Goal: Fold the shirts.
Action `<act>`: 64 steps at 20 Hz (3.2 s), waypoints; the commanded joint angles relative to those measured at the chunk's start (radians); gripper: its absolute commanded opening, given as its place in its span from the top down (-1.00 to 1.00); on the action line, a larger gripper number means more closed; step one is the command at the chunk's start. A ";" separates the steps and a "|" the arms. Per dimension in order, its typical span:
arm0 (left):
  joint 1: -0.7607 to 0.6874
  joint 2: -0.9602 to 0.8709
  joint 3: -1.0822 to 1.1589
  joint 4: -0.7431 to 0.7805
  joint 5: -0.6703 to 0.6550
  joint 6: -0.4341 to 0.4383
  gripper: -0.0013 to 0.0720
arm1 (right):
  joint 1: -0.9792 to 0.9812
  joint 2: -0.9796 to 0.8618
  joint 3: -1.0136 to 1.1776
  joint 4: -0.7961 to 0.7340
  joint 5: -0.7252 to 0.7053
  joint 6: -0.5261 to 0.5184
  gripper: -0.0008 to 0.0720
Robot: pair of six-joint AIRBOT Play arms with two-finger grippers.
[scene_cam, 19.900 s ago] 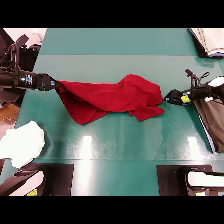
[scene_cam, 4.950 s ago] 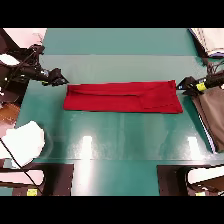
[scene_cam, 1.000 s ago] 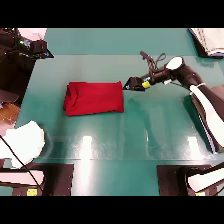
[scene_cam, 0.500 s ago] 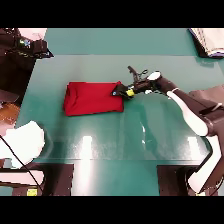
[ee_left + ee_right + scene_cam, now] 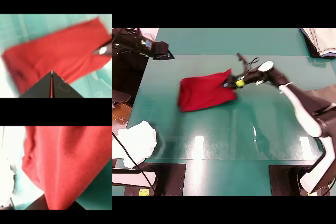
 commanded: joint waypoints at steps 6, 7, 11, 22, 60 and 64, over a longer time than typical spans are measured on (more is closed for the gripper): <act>-0.163 0.000 0.000 0.001 0.015 0.003 0.90 | -0.496 0.423 0.010 -0.495 0.283 0.166 0.93; -0.169 0.001 0.000 -0.003 0.016 0.002 0.90 | -0.562 0.444 0.010 -0.504 0.276 0.166 0.93; -0.186 0.000 0.000 -0.007 0.022 -0.006 0.90 | -0.807 0.462 0.010 -0.499 0.222 0.167 0.93; -0.196 0.000 0.000 -0.006 0.039 -0.005 0.90 | -1.055 0.583 0.015 -0.314 0.178 0.074 0.94; -0.196 0.001 0.000 -0.006 0.067 0.029 0.90 | -0.446 1.068 -0.600 -0.631 0.122 0.247 0.93; -0.196 0.001 0.000 -0.006 0.067 0.028 0.90 | -0.455 1.068 -0.600 -0.630 0.134 0.247 0.93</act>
